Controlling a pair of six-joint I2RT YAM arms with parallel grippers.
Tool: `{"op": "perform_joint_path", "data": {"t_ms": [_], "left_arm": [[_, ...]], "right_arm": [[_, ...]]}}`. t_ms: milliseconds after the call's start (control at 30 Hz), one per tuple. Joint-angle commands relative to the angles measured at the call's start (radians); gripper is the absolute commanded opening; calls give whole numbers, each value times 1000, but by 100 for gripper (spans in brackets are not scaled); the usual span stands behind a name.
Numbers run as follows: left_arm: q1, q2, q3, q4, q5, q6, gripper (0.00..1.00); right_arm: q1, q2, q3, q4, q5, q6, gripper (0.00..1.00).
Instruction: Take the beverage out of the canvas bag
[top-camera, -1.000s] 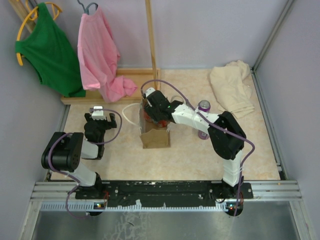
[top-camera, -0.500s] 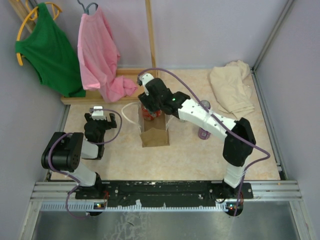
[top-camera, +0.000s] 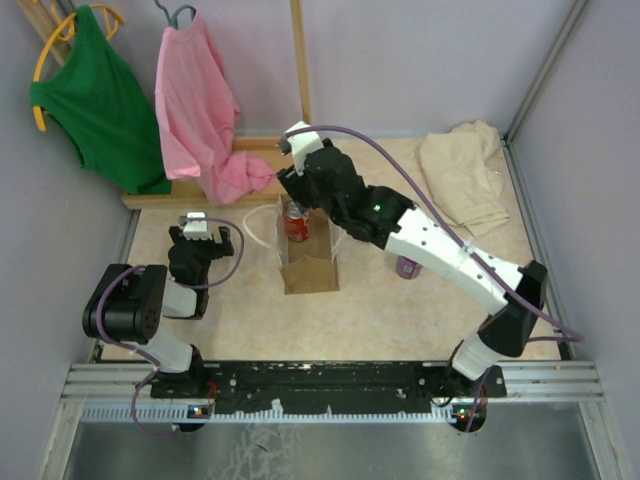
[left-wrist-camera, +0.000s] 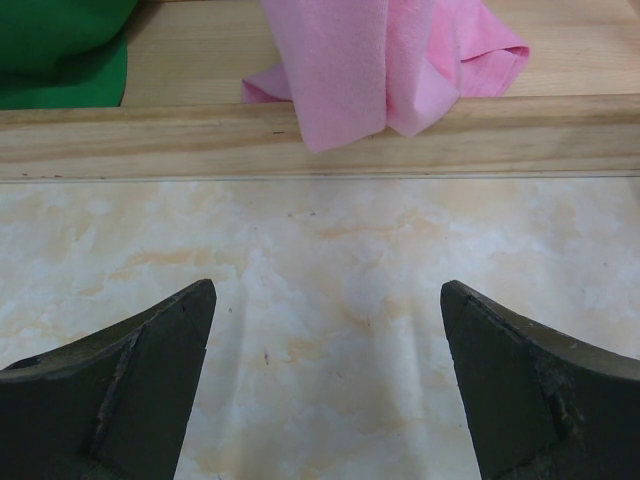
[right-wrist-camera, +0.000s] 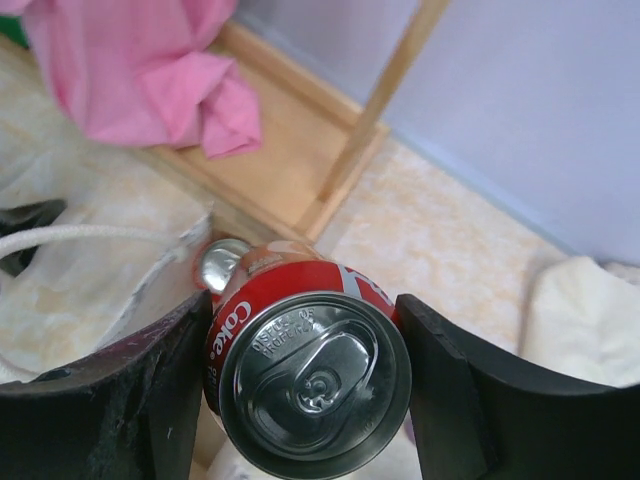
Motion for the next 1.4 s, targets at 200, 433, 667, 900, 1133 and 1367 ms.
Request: {"op": "perform_joint_path", "data": {"t_ms": [200,433,667,900,1133,1367], "left_arm": [[-5,10,13,28,-6,3,100],[-5,11,13,28,-5,5,100],[-4,10,13,28,-6,4,100],[-4,11,13,28,-6,5,100],[-4,10,13,28,-6,4,100],[-4,11,13,28,-6,4,100]], "right_arm": [[-15,-248,-116,258,490,-161,0],[-107,-395,-248,98,450,44,0],[-124,-453,-383,-64,346,217,0],[-124,-432,-549,-24,157,321,0],[-124,-399,-670,99,73,330,0],[-125,-305,-690,133,77,323,0]]}}
